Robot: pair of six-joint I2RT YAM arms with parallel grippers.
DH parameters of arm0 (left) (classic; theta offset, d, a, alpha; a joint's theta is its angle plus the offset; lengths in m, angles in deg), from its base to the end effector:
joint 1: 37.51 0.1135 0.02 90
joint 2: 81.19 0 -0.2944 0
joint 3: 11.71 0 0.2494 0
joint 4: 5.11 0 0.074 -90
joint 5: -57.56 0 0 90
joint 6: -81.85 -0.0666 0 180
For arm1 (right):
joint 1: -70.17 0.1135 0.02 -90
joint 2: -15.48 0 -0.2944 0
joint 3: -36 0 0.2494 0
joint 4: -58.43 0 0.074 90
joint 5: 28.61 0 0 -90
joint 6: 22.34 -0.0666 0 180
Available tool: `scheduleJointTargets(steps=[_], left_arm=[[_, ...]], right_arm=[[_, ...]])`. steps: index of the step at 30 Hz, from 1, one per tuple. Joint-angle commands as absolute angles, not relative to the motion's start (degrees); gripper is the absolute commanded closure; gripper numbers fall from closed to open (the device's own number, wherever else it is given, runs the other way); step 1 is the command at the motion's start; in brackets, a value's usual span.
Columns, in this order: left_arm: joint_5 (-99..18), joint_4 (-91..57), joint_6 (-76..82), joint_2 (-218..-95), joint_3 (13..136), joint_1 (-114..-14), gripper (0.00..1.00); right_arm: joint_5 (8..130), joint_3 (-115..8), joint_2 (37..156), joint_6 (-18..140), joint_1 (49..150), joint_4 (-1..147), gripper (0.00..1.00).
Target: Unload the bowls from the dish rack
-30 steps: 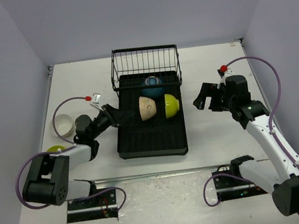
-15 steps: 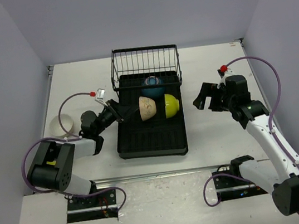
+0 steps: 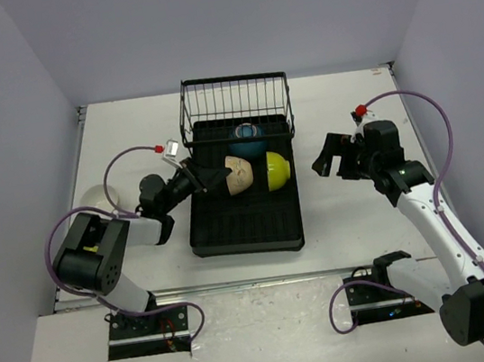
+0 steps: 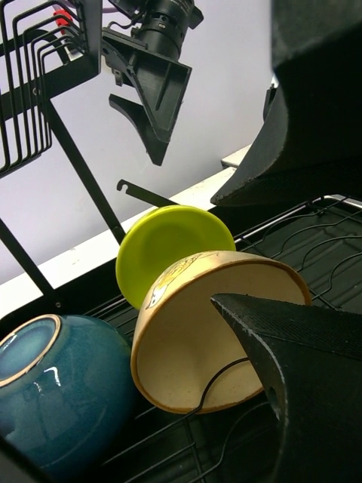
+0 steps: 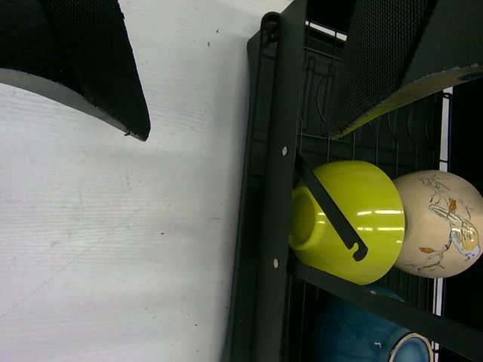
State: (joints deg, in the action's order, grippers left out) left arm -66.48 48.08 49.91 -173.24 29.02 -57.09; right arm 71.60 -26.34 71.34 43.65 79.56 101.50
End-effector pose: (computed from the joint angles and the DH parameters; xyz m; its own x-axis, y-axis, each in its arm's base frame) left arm 0.2848 -0.1409 0.2172 -0.6667 -0.5092 -0.5443 0.4519 0.3046 -0.8385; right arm 0.2098 0.0467 0.3021 -0.6597 0.2968 -0.6905 -0.0356 0.9053 0.4232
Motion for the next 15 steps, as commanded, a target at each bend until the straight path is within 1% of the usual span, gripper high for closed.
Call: scheduleJointTargets(steps=[1,7,15], left_arm=[[-65.0,51.5,50.2,-174.1,30.7,-58.0,0.49],[-62.8,50.9,51.1,-174.9,30.4,-59.4,0.54],[-61.4,50.8,51.7,-176.2,31.3,-61.0,0.57]], right_arm=[[71.8,-28.8,71.1,43.8,79.8,101.2,0.01],[71.1,-28.7,70.8,43.9,79.8,101.3,0.01],[70.8,-28.4,70.2,44.0,79.7,101.4,0.01]])
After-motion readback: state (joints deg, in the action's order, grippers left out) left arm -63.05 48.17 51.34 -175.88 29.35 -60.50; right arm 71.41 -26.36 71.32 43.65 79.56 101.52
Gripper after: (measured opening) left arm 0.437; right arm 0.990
